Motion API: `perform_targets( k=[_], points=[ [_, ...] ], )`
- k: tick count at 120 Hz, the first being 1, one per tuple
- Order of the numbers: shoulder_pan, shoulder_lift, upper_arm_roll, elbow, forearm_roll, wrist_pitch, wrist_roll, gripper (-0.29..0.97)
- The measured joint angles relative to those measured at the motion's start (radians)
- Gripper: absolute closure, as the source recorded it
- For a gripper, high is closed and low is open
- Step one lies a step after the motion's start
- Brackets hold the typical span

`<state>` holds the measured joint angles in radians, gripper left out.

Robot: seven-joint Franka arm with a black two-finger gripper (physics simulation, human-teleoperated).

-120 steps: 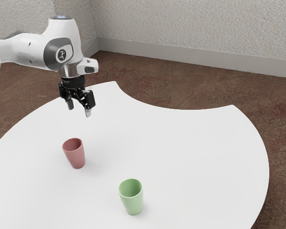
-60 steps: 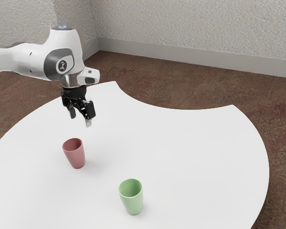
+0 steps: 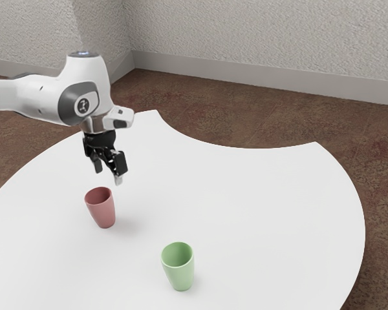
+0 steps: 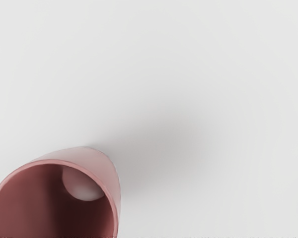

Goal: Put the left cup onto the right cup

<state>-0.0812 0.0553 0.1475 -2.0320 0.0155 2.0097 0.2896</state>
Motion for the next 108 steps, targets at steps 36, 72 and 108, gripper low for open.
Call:
perform_targets(
  k=[36,72,108],
  points=[
    [-0.003,-0.002,0.001,-0.051,-0.008,0.042,-0.002,0.04],
    [0.012,0.001,0.001,-0.065,-0.011,0.058,-0.014,0.04],
    [0.039,0.008,0.001,-0.076,-0.01,0.073,-0.019,0.04]
  ],
)
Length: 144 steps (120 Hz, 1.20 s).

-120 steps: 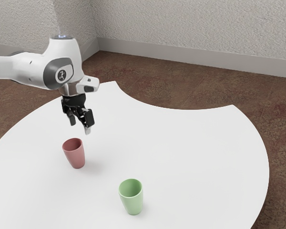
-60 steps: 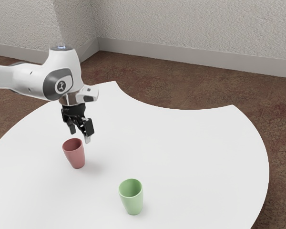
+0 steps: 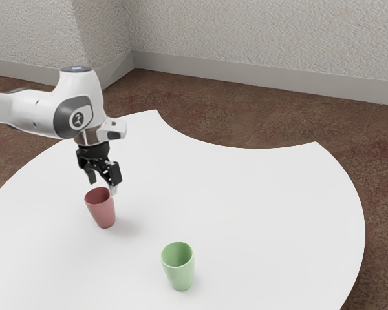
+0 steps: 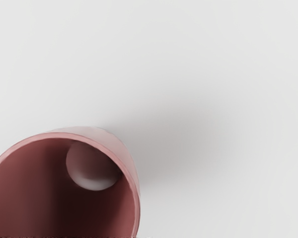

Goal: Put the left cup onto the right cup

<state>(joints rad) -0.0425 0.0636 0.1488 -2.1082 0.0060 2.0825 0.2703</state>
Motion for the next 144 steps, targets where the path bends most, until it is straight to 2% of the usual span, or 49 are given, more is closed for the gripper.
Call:
perform_targets(
  k=[144],
  points=[
    [0.004,0.113,0.0,0.0,0.003,0.08,-0.007,0.08]
  ],
)
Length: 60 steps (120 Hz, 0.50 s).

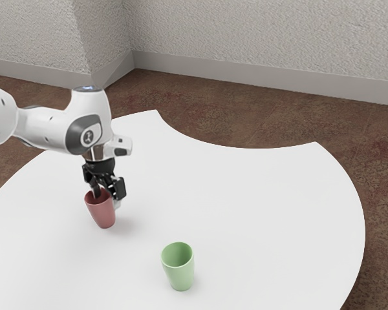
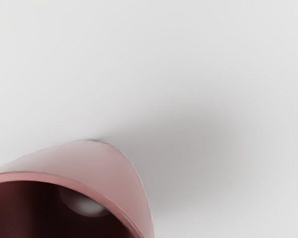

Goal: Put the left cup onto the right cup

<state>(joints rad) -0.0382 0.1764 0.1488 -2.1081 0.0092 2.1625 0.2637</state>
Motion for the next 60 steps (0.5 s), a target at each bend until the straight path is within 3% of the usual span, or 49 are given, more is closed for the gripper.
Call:
perform_targets(
  k=[60],
  points=[
    [-0.008,0.026,0.0,0.002,-0.003,0.024,-0.002,0.26]
  ],
)
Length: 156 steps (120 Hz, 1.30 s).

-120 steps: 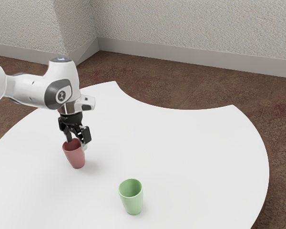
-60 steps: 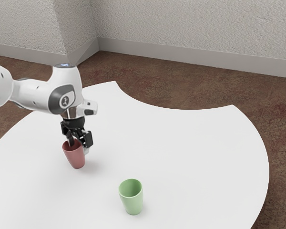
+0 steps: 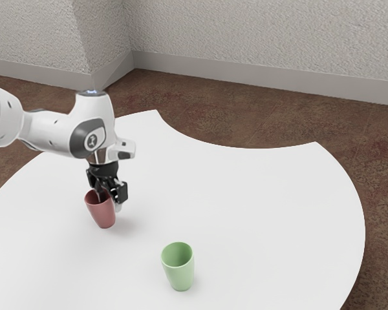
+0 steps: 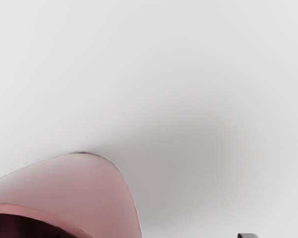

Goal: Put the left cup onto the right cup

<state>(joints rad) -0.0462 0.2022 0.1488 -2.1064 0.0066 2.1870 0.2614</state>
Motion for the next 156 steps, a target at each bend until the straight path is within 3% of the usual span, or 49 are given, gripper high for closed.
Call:
perform_targets(
  k=[156],
  points=[
    [0.0,-0.015,0.002,-0.04,-0.002,0.033,-0.006,0.43]
  ],
)
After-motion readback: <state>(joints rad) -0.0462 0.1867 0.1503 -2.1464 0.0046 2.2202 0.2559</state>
